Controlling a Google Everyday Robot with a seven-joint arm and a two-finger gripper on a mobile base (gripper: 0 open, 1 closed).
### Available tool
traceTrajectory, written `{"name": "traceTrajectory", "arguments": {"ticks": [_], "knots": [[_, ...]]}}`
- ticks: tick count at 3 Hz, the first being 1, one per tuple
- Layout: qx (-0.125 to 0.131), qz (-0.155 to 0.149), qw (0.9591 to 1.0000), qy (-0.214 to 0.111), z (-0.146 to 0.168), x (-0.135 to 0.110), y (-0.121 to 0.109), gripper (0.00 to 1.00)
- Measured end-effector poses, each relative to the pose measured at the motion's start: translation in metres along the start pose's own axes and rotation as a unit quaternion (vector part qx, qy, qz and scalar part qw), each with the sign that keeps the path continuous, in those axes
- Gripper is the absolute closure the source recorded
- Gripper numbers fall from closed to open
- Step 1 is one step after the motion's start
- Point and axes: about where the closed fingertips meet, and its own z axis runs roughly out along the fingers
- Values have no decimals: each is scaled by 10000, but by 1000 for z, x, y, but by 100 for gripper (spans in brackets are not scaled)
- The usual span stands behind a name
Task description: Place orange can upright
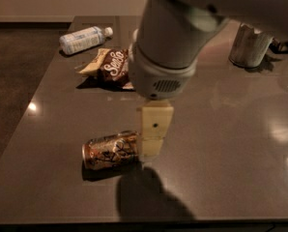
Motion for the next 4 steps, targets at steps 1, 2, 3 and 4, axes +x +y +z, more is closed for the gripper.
{"name": "traceTrajectory", "arguments": {"ticks": [1, 2, 3, 4], "knots": [[-235, -136, 9996, 120, 28, -23, 2, 0], [-467, -291, 9978, 382, 57, -42, 11, 0], [-644, -338, 9956, 592, 80, -51, 23, 0], [-824, -295, 9936, 712, 101, -55, 31, 0]]}}
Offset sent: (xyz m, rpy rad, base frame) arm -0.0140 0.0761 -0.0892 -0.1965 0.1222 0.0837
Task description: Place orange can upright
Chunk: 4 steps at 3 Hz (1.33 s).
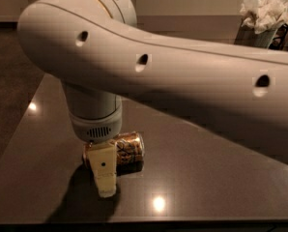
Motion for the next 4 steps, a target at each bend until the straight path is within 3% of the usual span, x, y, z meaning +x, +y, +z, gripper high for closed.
{"name": "traceTrajectory", "arguments": {"ticks": [1, 3, 4], "knots": [[-122, 135, 9998, 7, 12, -1, -1, 0], [-200, 396, 9990, -54, 15, 7, -8, 42], [-243, 617, 9968, -454, -1, 20, -18, 64]]}}
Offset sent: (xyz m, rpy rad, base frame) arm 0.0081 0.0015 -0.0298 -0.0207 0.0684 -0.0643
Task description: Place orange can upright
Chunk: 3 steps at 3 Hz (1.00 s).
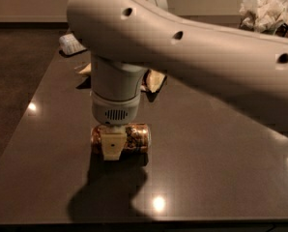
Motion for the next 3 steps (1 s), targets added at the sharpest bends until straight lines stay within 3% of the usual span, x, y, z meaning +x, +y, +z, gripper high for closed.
{"name": "traceTrajectory", "arguments": {"ticks": [1, 2, 3], "knots": [[-77, 235, 9970, -737, -32, 10, -17, 88], [-114, 495, 9839, -1715, -62, 20, -36, 100], [-14, 614, 9586, -2782, -79, 25, -42, 100]]}}
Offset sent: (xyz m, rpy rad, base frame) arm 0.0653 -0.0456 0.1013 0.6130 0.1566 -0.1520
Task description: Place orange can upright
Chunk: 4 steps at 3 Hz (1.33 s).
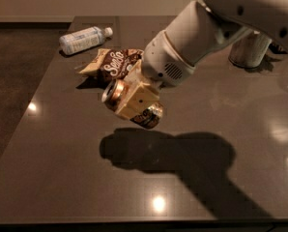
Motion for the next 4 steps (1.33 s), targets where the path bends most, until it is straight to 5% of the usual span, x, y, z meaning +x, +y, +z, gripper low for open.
{"name": "traceTrajectory", "arguments": {"ticks": [1, 2, 4], "knots": [[332, 92, 9929, -1139, -14, 1, -4, 100], [690, 241, 9752, -2091, -28, 3, -5, 100], [912, 649, 9367, -3318, -35, 18, -11, 100]]}}
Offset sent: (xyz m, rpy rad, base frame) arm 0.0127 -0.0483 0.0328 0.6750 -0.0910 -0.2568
